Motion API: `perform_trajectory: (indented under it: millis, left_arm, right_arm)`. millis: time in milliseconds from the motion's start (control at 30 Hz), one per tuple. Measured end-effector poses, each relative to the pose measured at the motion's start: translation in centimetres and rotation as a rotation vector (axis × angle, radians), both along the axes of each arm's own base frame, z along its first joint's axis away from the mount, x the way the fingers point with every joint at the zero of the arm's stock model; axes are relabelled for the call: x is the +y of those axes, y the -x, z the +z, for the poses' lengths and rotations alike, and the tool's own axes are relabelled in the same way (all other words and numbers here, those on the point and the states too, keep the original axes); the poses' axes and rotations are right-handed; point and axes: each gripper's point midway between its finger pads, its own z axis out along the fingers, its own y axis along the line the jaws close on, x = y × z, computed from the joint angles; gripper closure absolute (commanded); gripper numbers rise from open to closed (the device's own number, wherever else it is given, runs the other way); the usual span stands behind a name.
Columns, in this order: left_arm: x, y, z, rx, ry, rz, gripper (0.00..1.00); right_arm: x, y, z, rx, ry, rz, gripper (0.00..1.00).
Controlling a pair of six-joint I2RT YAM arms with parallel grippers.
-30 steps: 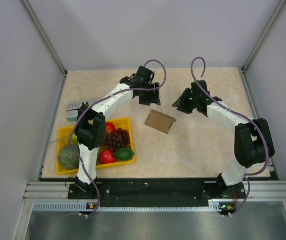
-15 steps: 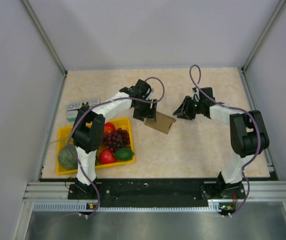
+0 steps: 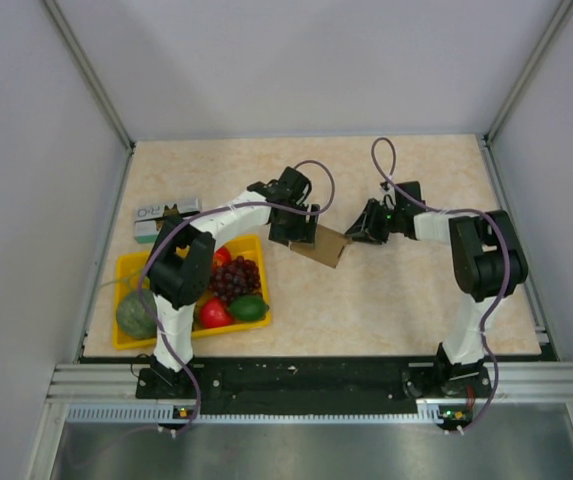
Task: Fold the paper box
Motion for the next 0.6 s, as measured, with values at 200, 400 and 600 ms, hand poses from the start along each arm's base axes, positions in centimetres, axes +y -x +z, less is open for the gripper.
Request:
perform_trajectory:
  millis: [200,400,600]
  left_arm:
    - [0.2,-0.3,-0.4,-0.011,-0.004,0.024,0.25]
    - [0.0,-0.5,-0.3,-0.017,0.002,0.037,0.25]
    - [-0.1,-0.4,-0.4,-0.018,0.003,0.037,0.26]
  right_arm:
    - [0.6,-0.3,-0.3,-0.005,-0.044,0.004,0.75]
    - [0.9,0.1,-0.5,0.007,-0.076,-0.008,0.75]
    - [0.6,1.1,-0.7,0.045,-0.089,-0.055,0.77]
